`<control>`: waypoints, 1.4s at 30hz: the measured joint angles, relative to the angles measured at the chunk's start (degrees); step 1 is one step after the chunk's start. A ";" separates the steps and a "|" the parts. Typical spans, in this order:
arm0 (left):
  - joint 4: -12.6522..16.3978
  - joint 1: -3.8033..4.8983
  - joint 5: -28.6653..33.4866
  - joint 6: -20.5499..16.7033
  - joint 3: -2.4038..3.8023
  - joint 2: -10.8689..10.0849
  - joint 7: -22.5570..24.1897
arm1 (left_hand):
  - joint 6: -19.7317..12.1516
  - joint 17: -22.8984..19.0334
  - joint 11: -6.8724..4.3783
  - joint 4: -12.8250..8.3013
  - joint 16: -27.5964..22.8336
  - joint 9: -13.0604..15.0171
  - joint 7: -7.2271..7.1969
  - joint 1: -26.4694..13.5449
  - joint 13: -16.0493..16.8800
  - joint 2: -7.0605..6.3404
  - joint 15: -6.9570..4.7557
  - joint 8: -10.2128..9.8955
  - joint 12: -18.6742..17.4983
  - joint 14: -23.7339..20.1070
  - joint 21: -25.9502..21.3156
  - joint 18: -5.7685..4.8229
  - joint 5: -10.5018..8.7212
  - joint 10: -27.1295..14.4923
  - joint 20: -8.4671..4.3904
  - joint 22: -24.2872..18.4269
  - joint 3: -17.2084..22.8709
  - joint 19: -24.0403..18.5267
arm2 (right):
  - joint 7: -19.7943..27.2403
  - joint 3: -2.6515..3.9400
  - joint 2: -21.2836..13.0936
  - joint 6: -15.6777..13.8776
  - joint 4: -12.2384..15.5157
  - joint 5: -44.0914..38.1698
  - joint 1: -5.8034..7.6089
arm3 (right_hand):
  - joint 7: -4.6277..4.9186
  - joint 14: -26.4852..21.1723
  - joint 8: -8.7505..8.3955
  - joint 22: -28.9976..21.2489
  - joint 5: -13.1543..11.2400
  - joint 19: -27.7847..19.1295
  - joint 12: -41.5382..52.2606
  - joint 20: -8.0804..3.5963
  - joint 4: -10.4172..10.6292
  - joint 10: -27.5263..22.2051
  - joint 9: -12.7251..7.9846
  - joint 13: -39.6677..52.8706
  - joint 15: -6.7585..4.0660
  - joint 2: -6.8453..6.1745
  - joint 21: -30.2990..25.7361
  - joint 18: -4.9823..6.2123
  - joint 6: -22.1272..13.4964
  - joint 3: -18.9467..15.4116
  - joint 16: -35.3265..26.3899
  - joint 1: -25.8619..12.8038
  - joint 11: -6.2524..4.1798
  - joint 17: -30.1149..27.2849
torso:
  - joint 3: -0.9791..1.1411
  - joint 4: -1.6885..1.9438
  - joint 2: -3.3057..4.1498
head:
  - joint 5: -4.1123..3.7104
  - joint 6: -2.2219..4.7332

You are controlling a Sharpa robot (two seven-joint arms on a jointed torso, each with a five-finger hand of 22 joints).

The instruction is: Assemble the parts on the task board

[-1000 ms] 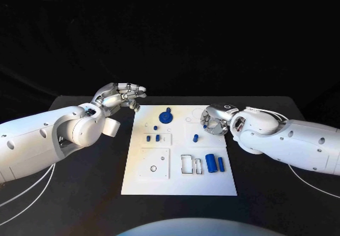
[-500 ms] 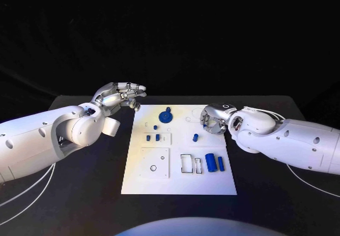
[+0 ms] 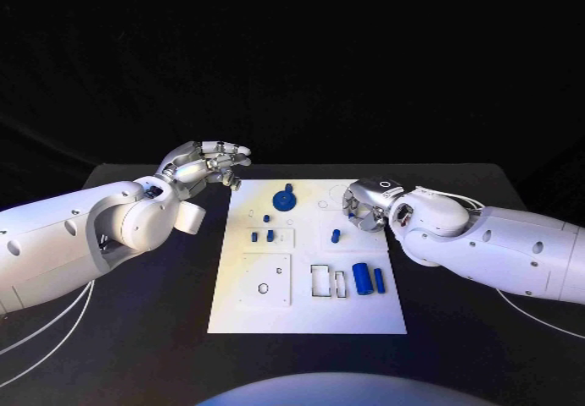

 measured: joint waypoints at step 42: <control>-1.48 -0.03 -0.05 0.85 -0.01 1.29 -0.57 | -0.40 -0.41 0.42 -0.15 0.00 0.00 0.40 0.00 -0.02 0.00 0.22 0.00 0.00 -0.22 -0.32 0.00 0.00 -0.83 0.00 -0.25 -0.15 0.00 | -4.10 0.70 -3.83 -5.52 19.09 -0.59 1.18 | -0.31 -0.20 0.31 -0.03 0.33 0.41 -1.10 -0.42 -1.42 0.54 1.10 0.71 -0.19 0.55 1.06 0.00 0.47 1.70 0.00 -0.48 0.54 -0.01 | 0.03 -0.03 -0.03 | 1.55 0.77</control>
